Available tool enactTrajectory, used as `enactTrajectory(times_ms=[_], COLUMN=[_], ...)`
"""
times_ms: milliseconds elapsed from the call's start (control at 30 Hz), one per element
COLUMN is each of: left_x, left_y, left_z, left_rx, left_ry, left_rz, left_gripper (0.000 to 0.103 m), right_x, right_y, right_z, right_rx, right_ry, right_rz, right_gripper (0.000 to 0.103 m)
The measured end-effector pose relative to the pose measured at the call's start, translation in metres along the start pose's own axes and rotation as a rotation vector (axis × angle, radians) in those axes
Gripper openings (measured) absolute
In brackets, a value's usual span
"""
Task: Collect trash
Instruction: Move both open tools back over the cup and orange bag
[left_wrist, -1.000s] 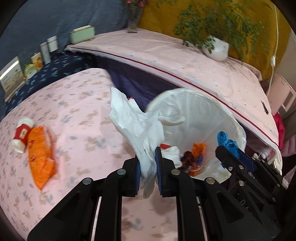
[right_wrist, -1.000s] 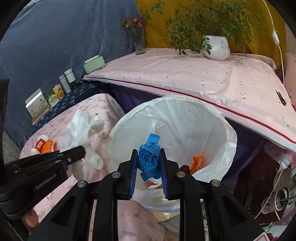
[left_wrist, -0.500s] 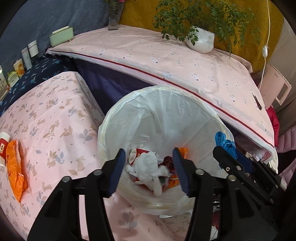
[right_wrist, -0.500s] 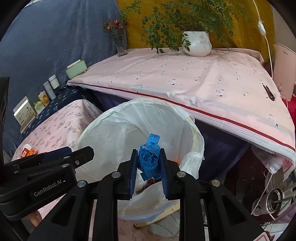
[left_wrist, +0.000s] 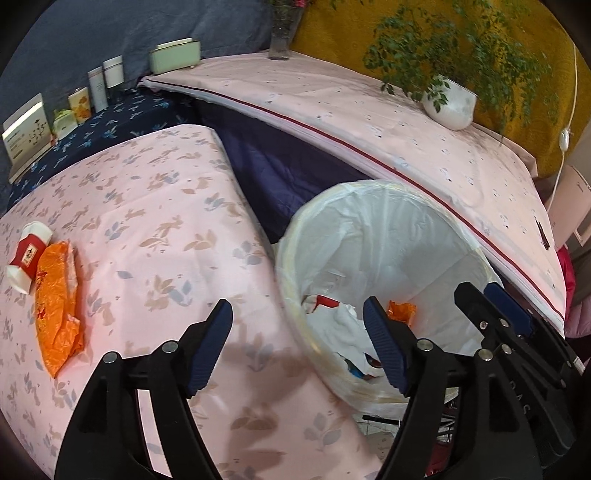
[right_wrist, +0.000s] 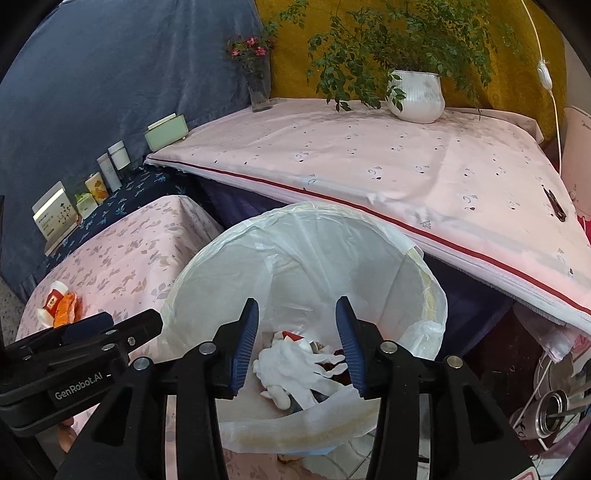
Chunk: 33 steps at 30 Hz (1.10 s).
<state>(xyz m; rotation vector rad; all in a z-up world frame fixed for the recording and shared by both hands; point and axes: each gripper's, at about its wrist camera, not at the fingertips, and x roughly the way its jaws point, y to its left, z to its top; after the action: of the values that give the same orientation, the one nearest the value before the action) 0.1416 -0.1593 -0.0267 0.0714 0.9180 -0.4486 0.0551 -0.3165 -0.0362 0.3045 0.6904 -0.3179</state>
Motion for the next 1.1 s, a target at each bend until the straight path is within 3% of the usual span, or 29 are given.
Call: enactTrajectory(times_ms=[600,1100], left_x=[-0.026,-0.048], left_y=[0.053,0.128], left_z=[-0.006,-0.023], left_rx=[-0.080,-0.196], left_ry=[-0.040,-0.058], left_rz=[0.054,0.138], left_gripper=[0.071,0.075], right_x=[-0.014,-0.018], right_y=[0.051,0.120], right_z=[-0.002,-0.015], right_rx=[-0.076,-0.168], right_ry=[-0.011,0.007], right_rz=[0.039,0.111], right_gripper=[0.058,0.066])
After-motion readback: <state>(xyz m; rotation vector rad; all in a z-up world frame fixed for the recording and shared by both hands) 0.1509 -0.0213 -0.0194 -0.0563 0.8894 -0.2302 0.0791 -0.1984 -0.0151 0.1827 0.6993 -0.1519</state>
